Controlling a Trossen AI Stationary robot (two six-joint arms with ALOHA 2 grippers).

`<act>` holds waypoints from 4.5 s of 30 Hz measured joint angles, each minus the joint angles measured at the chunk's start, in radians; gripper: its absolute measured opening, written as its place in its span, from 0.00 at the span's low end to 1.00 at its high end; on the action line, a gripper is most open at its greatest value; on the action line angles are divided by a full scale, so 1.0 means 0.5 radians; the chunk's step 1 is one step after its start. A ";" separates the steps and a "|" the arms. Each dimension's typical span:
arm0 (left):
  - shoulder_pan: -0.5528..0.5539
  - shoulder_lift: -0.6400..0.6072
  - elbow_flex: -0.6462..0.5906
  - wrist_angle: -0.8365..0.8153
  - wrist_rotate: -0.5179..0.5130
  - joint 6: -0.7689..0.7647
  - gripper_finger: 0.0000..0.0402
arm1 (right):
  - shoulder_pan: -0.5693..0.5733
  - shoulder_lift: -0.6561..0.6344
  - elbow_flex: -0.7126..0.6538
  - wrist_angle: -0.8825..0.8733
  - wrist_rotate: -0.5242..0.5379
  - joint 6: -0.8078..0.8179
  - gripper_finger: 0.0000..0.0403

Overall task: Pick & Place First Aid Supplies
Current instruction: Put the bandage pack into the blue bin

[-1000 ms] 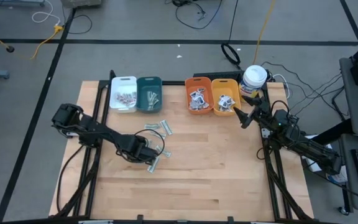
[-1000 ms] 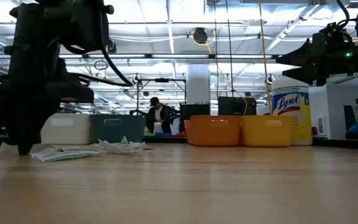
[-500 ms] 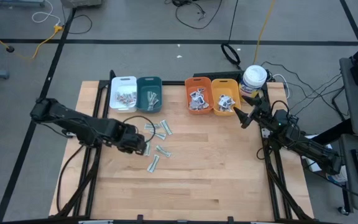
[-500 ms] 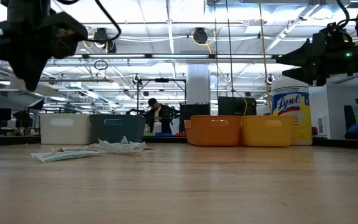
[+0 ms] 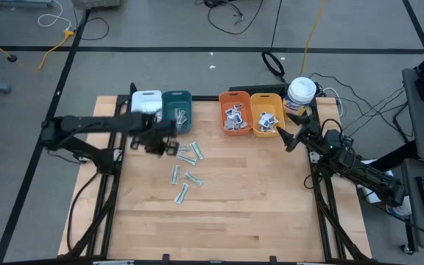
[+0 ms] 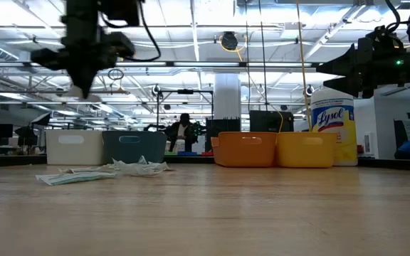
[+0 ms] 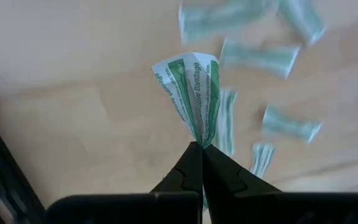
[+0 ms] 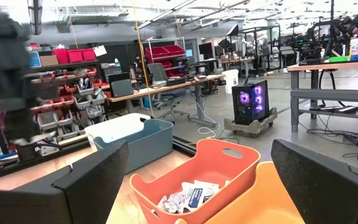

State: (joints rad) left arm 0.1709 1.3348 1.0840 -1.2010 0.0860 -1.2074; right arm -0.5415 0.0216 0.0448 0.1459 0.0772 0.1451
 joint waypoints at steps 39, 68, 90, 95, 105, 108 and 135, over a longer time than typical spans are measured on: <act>1.141 1.285 0.916 -0.098 -0.137 1.248 0.08 | 0.001 0.000 0.000 0.000 0.000 0.000 0.97; 0.925 0.902 0.915 -0.171 -0.069 0.989 0.65 | 0.000 0.001 0.001 0.000 0.000 -0.001 0.97; -0.116 0.727 0.495 -0.030 -0.052 0.212 0.63 | 0.000 0.000 0.000 0.000 0.000 0.000 0.97; -0.321 0.727 0.433 0.029 -0.052 0.020 0.63 | 0.000 0.000 0.000 0.000 0.000 0.000 0.97; -0.647 0.727 0.338 0.127 -0.043 -0.381 0.63 | 0.001 0.000 0.000 0.000 0.000 0.000 0.97; -0.670 0.727 0.278 0.151 -0.015 -0.390 0.63 | 0.000 0.001 0.000 0.000 0.000 0.000 0.97; -0.552 0.755 -0.318 0.898 -0.046 -0.213 0.37 | 0.000 0.001 0.000 0.000 0.000 -0.001 0.97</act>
State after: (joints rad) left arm -0.1051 1.7123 0.9249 -0.7517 0.0631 -1.3140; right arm -0.5413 0.0219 0.0450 0.1459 0.0774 0.1448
